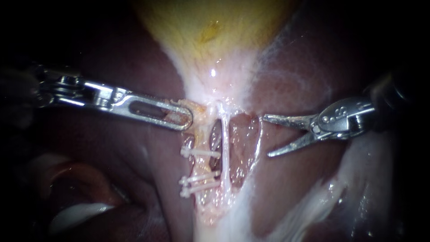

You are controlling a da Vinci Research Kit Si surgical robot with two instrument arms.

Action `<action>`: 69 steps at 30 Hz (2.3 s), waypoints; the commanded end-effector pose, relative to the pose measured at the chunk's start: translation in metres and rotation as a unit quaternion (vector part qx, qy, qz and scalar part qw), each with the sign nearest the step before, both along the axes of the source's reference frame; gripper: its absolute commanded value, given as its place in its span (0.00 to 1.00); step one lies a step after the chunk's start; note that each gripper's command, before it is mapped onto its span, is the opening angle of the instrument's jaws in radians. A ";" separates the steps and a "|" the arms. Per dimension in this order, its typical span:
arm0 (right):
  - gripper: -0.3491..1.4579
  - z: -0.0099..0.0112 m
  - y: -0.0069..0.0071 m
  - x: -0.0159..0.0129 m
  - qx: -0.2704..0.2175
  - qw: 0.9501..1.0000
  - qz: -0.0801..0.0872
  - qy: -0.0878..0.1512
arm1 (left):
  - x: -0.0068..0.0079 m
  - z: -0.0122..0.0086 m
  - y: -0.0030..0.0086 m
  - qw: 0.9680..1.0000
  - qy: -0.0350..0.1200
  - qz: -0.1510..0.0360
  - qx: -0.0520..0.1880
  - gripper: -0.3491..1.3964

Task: Go to the cutting position left tube

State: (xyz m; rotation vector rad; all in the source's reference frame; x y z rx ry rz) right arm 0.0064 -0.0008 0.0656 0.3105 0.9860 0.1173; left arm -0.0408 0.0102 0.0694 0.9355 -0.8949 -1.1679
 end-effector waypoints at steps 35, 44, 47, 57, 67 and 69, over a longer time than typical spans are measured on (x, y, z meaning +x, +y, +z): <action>0.94 0.0007 -0.0012 0.0016 0.021 1.000 0.000 0.003 | 0.0056 -0.0061 0.0034 0.999 -0.010 -0.032 0.007 0.06; 0.94 0.0024 -0.0034 0.0053 0.049 0.999 -0.001 0.007 | 0.0054 -0.0061 0.0033 0.999 -0.010 -0.032 0.007 0.06; 0.94 0.0033 -0.0042 0.0066 0.058 0.998 -0.004 0.006 | 0.0053 -0.0062 0.0032 0.999 -0.009 -0.033 0.007 0.06; 0.93 0.0069 -0.0070 0.0106 0.085 0.996 -0.022 -0.005 | 0.0052 -0.0065 0.0030 0.999 -0.009 -0.034 0.007 0.06; 0.93 0.0095 -0.0082 0.0122 0.096 0.995 -0.031 -0.013 | 0.0050 -0.0067 0.0029 0.999 -0.007 -0.036 0.006 0.06; 0.93 0.0098 -0.0082 0.0123 0.101 0.994 -0.029 -0.014 | 0.0050 -0.0067 0.0029 0.999 -0.007 -0.036 0.006 0.06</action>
